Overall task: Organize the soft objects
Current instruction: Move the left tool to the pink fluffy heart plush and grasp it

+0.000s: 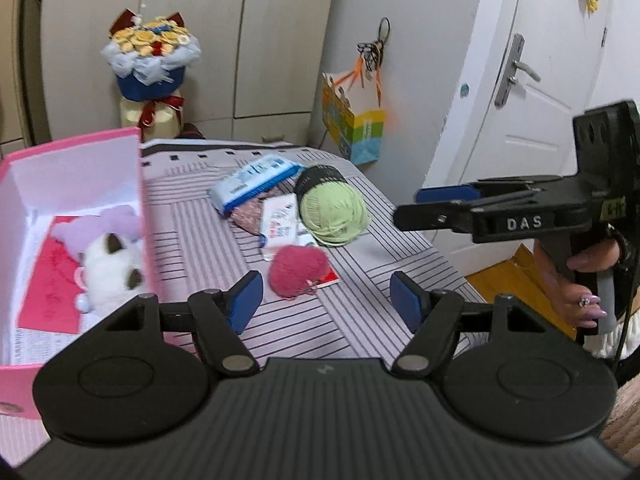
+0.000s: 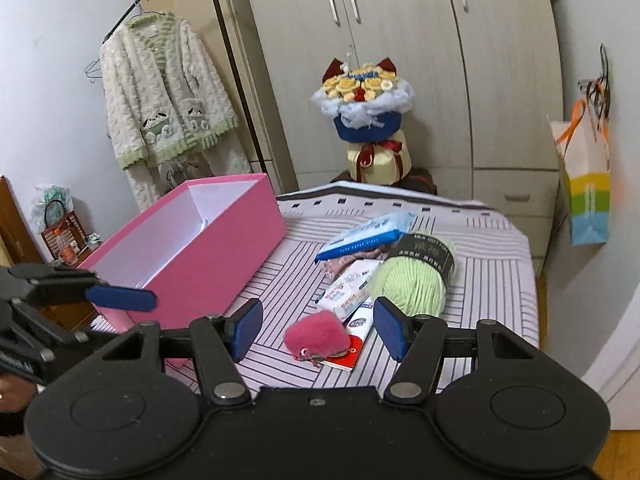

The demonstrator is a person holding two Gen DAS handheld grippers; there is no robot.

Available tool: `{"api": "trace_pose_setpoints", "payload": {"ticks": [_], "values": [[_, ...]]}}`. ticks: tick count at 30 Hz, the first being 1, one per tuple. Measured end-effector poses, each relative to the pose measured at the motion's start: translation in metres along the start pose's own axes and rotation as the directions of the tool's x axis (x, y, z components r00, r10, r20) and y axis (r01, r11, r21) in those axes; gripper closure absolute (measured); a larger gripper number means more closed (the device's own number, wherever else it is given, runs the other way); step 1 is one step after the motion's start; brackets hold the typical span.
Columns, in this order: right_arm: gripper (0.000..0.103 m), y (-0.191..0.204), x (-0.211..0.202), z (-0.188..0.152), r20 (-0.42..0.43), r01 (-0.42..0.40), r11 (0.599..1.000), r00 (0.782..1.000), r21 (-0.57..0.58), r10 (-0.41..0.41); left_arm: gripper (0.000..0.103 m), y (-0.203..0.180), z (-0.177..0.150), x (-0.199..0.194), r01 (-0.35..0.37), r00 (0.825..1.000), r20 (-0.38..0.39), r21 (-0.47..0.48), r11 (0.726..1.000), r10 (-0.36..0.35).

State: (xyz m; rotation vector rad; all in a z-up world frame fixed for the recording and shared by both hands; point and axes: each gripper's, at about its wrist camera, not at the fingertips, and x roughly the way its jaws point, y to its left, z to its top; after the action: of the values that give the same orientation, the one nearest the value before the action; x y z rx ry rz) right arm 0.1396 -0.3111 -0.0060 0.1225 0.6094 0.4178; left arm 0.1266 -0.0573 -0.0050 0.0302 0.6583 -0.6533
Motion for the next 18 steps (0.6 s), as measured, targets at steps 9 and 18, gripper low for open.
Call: {"api": "trace_pose_setpoints", "payload": {"ticks": [9, 18], "values": [[0.054, -0.008, 0.045, 0.015, -0.053, -0.088, 0.996, 0.995, -0.035, 0.086, 0.034, -0.006, 0.004, 0.062, -0.024, 1.0, -0.003, 0.031, 0.999, 0.024], [0.054, -0.014, 0.107, 0.023, -0.155, -0.07, 0.997, 0.986, -0.033, 0.064, 0.034, 0.014, -0.002, 0.119, -0.043, 0.999, -0.021, -0.056, 0.997, 0.042]]}}
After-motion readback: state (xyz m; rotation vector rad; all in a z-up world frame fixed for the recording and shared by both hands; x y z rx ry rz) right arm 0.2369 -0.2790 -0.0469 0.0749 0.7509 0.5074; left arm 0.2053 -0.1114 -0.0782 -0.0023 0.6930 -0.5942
